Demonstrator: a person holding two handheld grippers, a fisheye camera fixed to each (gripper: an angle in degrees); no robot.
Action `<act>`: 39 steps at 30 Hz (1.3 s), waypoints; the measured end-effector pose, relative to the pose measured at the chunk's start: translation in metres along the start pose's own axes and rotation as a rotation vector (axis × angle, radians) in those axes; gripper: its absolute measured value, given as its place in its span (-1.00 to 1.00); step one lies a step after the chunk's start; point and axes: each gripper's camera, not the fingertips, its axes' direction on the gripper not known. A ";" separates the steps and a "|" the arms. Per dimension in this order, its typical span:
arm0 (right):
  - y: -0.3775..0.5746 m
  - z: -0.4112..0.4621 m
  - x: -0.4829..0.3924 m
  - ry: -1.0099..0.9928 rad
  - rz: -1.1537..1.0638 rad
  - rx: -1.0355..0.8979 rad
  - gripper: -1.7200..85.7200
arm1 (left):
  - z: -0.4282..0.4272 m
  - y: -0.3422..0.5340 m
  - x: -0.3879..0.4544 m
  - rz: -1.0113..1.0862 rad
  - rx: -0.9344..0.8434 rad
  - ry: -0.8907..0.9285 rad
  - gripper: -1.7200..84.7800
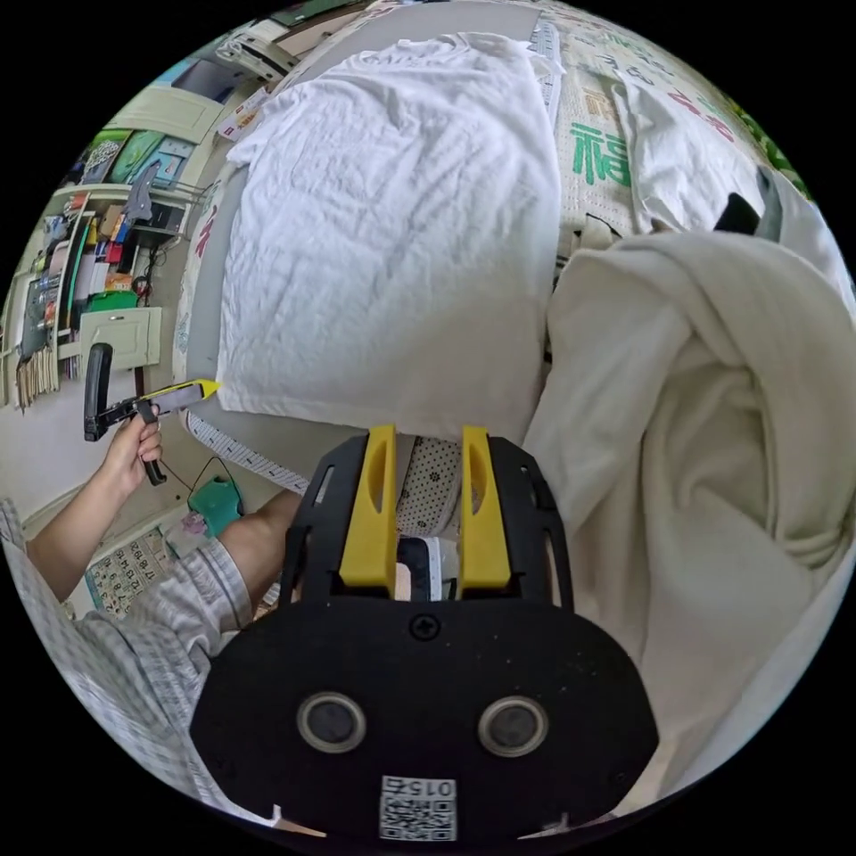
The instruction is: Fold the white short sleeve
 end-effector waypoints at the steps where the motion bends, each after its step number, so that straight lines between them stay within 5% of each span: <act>1: 0.001 0.000 0.002 -0.007 0.009 0.006 -0.71 | -0.004 0.001 -0.004 0.003 0.003 -0.009 -0.97; 9: 0.007 0.027 0.031 -0.054 0.103 0.015 -0.72 | -0.059 0.012 -0.067 0.006 0.016 -0.194 -0.98; 22: 0.001 0.070 0.070 -0.225 0.189 0.017 -0.82 | -0.052 0.003 -0.113 -0.017 -0.004 -0.200 -0.98; 29: 0.072 0.024 0.080 -0.176 0.425 0.240 -0.93 | -0.058 0.007 -0.119 0.002 0.023 -0.141 -0.98; 33: 0.092 0.075 0.096 -0.217 0.615 0.123 -0.92 | -0.035 0.005 -0.128 -0.016 -0.025 -0.170 -0.98; 39: 0.090 0.110 0.103 -0.214 0.615 -0.038 -0.83 | -0.022 0.004 -0.149 -0.056 -0.092 -0.150 -0.96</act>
